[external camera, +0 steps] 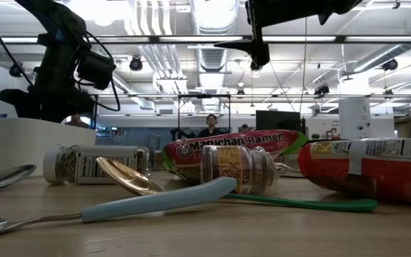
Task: Pick & Place Food Item
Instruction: Put the black seasoning can into the white bin
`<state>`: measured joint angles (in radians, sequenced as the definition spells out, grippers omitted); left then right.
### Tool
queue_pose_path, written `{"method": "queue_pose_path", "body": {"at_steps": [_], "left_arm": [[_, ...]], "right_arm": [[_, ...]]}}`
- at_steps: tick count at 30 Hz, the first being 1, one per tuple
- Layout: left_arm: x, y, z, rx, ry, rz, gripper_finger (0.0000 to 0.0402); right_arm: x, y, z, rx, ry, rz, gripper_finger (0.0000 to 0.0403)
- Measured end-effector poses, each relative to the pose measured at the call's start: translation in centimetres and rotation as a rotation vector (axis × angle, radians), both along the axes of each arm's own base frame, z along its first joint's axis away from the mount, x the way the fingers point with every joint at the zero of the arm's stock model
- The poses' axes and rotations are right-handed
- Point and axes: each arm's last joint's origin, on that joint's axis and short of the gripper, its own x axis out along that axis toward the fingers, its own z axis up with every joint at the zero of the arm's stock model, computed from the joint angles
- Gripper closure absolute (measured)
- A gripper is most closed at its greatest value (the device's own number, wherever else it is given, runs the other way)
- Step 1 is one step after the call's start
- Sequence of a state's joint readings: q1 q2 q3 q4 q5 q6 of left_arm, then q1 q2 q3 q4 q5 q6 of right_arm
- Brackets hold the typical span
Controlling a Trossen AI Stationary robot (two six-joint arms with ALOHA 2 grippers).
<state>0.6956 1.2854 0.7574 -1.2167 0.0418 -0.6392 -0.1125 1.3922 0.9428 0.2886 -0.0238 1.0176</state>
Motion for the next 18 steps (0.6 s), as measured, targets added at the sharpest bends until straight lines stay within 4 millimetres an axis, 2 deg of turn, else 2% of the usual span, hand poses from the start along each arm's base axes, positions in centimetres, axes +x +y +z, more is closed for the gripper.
{"method": "queue_pose_path", "body": {"at_steps": [9,18], "left_arm": [[-0.02,-0.03,0.02,-0.008,-0.005,-0.032,0.0166],[-0.14,-0.13,0.07,-0.022,0.004,-0.058,0.0108]], "right_arm": [[0.02,0.19,-0.01,-0.005,0.001,0.01,0.0019],[-0.04,0.19,-0.35,-0.041,0.041,0.017,0.0019]]}}
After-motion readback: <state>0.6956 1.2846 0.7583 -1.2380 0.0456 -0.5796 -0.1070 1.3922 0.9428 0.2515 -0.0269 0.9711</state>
